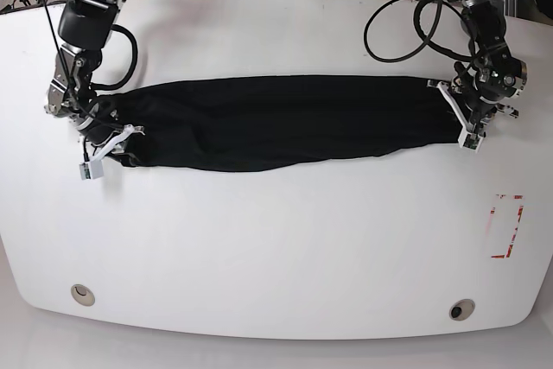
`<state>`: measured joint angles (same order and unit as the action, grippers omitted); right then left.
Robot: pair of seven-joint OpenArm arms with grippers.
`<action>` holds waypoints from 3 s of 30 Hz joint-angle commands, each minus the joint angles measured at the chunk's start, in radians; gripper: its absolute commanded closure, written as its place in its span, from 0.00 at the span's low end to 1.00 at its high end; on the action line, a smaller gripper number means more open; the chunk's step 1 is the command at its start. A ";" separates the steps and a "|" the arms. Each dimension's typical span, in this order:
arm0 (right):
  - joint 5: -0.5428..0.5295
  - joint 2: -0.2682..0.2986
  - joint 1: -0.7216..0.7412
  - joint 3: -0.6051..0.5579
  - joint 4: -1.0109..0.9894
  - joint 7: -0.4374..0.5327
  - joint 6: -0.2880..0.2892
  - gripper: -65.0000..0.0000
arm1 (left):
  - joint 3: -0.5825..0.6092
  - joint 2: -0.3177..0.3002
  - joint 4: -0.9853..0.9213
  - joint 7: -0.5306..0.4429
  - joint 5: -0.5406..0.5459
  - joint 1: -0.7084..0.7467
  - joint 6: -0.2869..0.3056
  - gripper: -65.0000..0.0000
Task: Fold the T-shirt properly
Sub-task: 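Adjust the right gripper's grip on the strip end and pull taut, then release the left gripper and regrasp the strip end further along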
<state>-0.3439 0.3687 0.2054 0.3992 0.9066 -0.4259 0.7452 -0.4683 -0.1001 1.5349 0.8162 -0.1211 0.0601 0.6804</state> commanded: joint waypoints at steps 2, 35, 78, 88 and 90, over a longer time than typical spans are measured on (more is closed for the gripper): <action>0.064 0.043 0.007 0.007 -0.002 -0.041 -0.047 0.77 | 0.004 0.006 -0.027 0.104 -0.059 0.024 0.018 0.81; -0.071 -0.178 -0.197 0.077 0.854 -0.630 -0.047 0.78 | 0.000 0.015 -0.018 0.156 -0.053 -0.099 0.018 0.80; -0.070 -0.139 -0.274 0.002 0.529 -0.383 -0.047 0.78 | -0.238 -0.186 -0.136 0.398 0.513 -0.240 0.018 0.34; -0.070 -0.139 -0.272 0.002 0.532 -0.383 -0.047 0.78 | -0.139 -0.289 -0.373 0.395 0.835 -0.194 0.018 0.34; -0.070 -0.139 -0.271 0.002 0.532 -0.383 -0.047 0.78 | -0.111 -0.289 -0.373 0.395 0.854 -0.179 0.018 0.34</action>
<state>-0.4339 0.2188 -0.0673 0.4011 1.4315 -0.7811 0.7029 -0.5976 -0.3695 1.1473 1.2201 0.7090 -0.1139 0.6968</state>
